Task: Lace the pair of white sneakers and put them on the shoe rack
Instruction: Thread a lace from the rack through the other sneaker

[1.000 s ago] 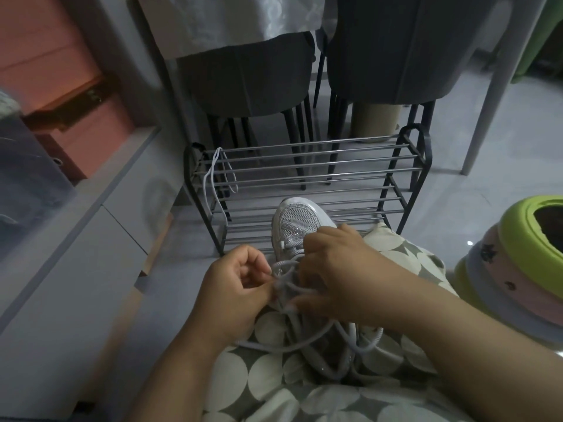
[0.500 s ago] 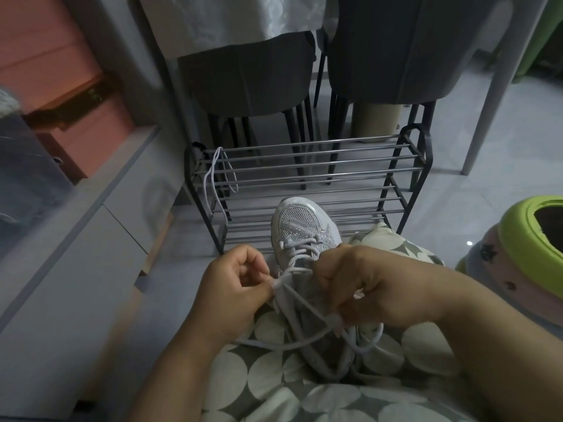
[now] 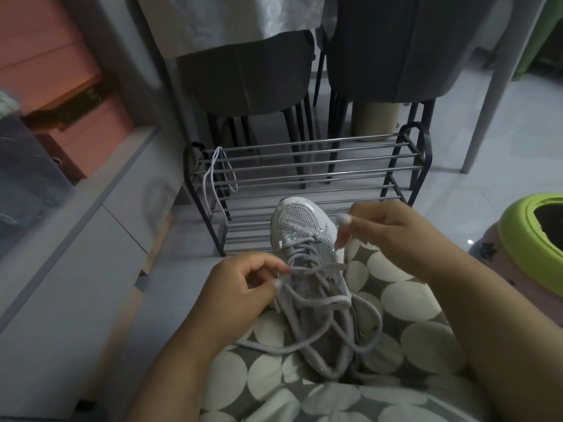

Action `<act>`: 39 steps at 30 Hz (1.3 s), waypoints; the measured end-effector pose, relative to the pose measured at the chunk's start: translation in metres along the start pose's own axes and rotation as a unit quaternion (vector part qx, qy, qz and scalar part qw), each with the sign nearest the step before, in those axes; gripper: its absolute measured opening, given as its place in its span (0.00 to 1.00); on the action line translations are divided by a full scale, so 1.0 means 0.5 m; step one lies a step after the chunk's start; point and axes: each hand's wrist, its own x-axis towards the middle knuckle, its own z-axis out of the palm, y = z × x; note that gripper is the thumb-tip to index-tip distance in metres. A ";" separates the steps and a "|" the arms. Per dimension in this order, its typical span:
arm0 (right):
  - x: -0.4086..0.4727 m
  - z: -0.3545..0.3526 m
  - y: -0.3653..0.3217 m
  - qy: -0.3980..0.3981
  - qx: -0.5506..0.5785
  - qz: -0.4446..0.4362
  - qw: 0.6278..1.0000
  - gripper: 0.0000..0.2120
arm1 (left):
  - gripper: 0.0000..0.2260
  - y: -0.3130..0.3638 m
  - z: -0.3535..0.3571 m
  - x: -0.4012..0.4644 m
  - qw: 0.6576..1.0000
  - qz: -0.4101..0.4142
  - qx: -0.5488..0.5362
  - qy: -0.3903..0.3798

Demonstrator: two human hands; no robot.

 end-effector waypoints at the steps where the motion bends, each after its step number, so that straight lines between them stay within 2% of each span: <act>1: 0.004 -0.002 0.003 0.019 -0.006 0.022 1.000 0.21 | 0.13 0.002 0.000 0.001 1.000 0.012 0.018 -0.005; 4: 0.007 -0.004 0.018 -0.014 -0.024 0.056 0.998 0.23 | 0.15 0.011 0.005 0.006 0.998 0.026 0.064 -0.009; 7: 0.006 0.003 0.030 -0.084 -0.020 0.075 0.993 0.20 | 0.04 0.028 0.025 0.012 0.995 0.022 0.094 0.005; 10: 0.006 0.010 0.041 -0.143 -0.047 0.078 0.985 0.18 | 0.18 0.039 0.046 0.020 0.987 0.013 0.158 -0.009; 12: 0.006 0.016 0.043 -0.164 -0.081 0.069 0.981 0.19 | 0.12 0.049 0.057 0.021 0.985 0.004 0.170 -0.044; 15: 0.008 0.020 0.041 -0.173 -0.115 0.053 0.977 0.22 | 0.02 0.048 0.068 0.018 0.992 -0.010 0.116 -0.047; 18: 0.010 0.023 0.040 -0.172 -0.129 0.045 0.976 0.23 | 0.04 0.041 0.075 0.016 0.997 -0.023 0.059 -0.033; 23: 0.005 0.022 0.033 -0.152 -0.130 0.047 0.979 0.25 | 0.05 0.043 0.064 0.014 0.998 -0.022 0.021 -0.060; 28: 0.010 0.026 0.036 -0.127 -0.126 0.068 0.982 0.26 | 0.07 0.036 0.033 0.009 0.986 -0.034 -0.107 -0.121; 33: 0.007 0.025 0.033 -0.144 -0.109 0.069 0.981 0.27 | 0.06 0.050 -0.007 -0.002 0.956 -0.023 -0.198 -0.216; 36: 0.008 0.024 0.034 -0.143 -0.106 0.062 0.982 0.26 | 0.09 0.057 -0.005 -0.003 0.965 -0.052 -0.148 -0.209; 39: 0.009 0.026 0.034 -0.146 -0.100 0.059 0.983 0.26 | 0.16 0.055 0.017 0.010 0.991 -0.061 0.013 -0.116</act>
